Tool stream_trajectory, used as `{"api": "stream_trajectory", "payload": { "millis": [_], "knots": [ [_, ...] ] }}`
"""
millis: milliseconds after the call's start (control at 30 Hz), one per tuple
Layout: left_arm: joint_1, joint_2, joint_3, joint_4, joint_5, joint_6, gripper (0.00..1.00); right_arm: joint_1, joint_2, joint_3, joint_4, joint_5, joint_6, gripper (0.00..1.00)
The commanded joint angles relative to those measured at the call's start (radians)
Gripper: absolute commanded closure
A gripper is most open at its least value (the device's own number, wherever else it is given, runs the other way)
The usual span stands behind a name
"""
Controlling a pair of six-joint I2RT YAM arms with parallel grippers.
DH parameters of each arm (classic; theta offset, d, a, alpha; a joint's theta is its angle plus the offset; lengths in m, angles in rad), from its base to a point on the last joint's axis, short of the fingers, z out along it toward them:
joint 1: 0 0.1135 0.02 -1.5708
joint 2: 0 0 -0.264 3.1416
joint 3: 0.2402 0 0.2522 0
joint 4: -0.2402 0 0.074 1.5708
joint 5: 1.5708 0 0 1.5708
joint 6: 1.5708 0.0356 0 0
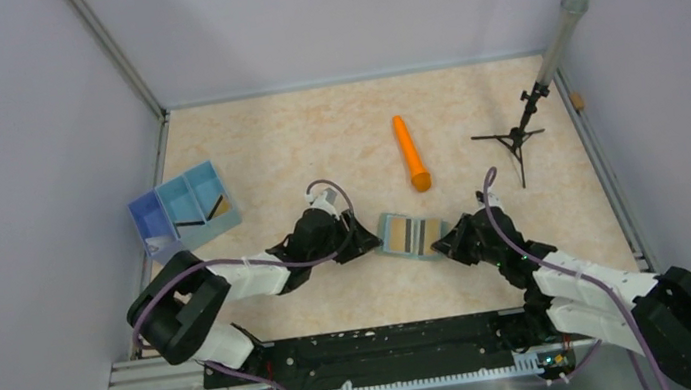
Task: Put the credit cards into the card holder
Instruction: Turn over the card slot in the card holder.
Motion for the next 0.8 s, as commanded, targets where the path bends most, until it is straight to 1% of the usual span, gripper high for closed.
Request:
{"api": "stream_trajectory", "payload": {
  "millis": [0, 100, 267, 400, 500, 600, 667, 767],
  "knots": [
    [0.003, -0.012, 0.01, -0.018, 0.003, -0.001, 0.48, 0.006, -0.033, -0.029, -0.11, 0.095, 0.018, 1.0],
    [0.004, 0.028, 0.034, -0.01, 0.027, -0.005, 0.48, 0.005, -0.029, -0.036, -0.11, 0.095, 0.017, 1.0],
    [0.013, 0.116, 0.045, 0.111, 0.098, -0.031, 0.5, 0.004, -0.012, -0.044, -0.094, 0.087, 0.022, 1.0],
    [0.013, 0.145, 0.052, 0.176, 0.125, -0.034, 0.51, 0.004, -0.006, -0.046, -0.09, 0.084, 0.023, 1.0],
    [0.017, 0.157, 0.053, 0.202, 0.129, -0.033, 0.57, 0.004, 0.004, -0.043, -0.09, 0.083, 0.017, 1.0],
    [0.025, 0.175, 0.052, 0.239, 0.141, -0.044, 0.66, 0.004, 0.016, -0.037, -0.089, 0.079, 0.012, 1.0],
    [0.026, 0.189, 0.05, 0.267, 0.149, -0.05, 0.69, 0.004, 0.021, -0.035, -0.089, 0.077, 0.009, 1.0],
    [0.026, 0.213, 0.051, 0.319, 0.177, -0.059, 0.79, 0.004, 0.029, -0.032, -0.089, 0.077, 0.003, 1.0]
  ]
}}
